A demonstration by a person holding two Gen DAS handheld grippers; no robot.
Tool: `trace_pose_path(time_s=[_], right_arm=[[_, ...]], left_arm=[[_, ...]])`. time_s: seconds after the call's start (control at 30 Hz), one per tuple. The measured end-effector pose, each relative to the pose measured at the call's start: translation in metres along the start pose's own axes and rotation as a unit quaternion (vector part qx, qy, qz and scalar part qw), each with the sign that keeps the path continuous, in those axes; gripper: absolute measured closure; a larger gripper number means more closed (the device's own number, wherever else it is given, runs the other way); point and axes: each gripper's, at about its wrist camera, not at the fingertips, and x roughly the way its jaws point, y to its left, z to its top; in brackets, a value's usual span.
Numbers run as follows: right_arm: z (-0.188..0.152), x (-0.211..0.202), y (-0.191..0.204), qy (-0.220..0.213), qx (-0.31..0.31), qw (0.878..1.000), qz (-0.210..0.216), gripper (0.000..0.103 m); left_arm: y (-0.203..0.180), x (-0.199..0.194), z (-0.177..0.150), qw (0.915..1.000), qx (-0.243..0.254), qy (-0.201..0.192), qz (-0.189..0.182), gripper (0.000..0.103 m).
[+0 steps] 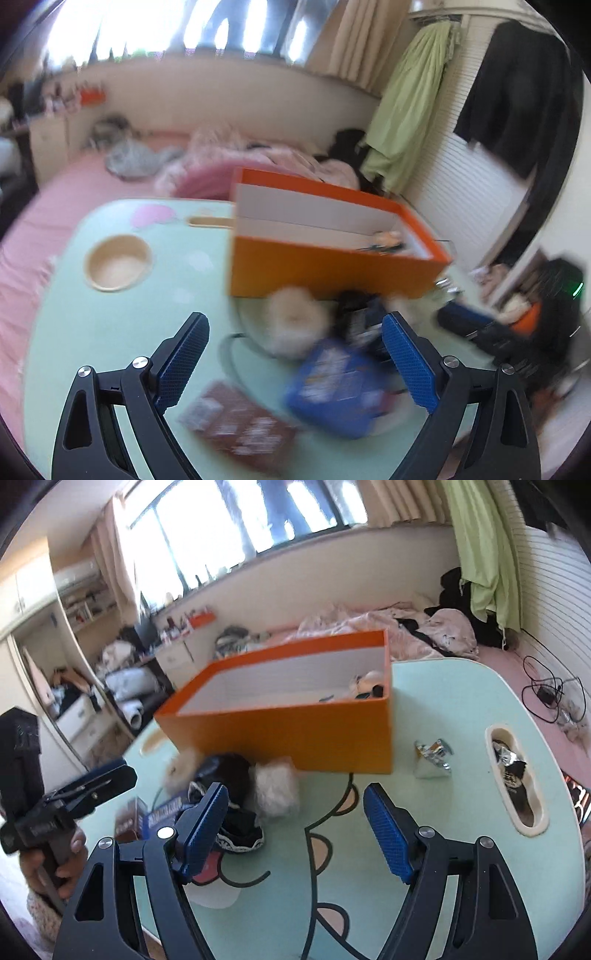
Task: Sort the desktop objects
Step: 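Reach into the box and grasp the green toy car with the left gripper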
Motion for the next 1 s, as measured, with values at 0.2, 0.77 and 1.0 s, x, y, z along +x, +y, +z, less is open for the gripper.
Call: trace_pose_path(time_s=[0.2, 0.77, 1.0], right_arm=[[0.005, 0.003, -0.010, 0.017, 0.013, 1.000, -0.013, 0.027], [0.001, 0.006, -0.011, 0.020, 0.014, 1.000, -0.004, 0.027], [0.001, 0.006, -0.011, 0.021, 0.011, 1.000, -0.004, 0.027]], left_arm=[[-0.049, 0.042, 0.063, 0.9948, 0.060, 0.080, -0.020, 0.019], [-0.078, 0.187, 0.084, 0.9670, 0.032, 0.252, 0.018, 0.058], [-0.046, 0.180, 0.095, 0.9730, 0.026, 0.225, 0.045, 0.059]])
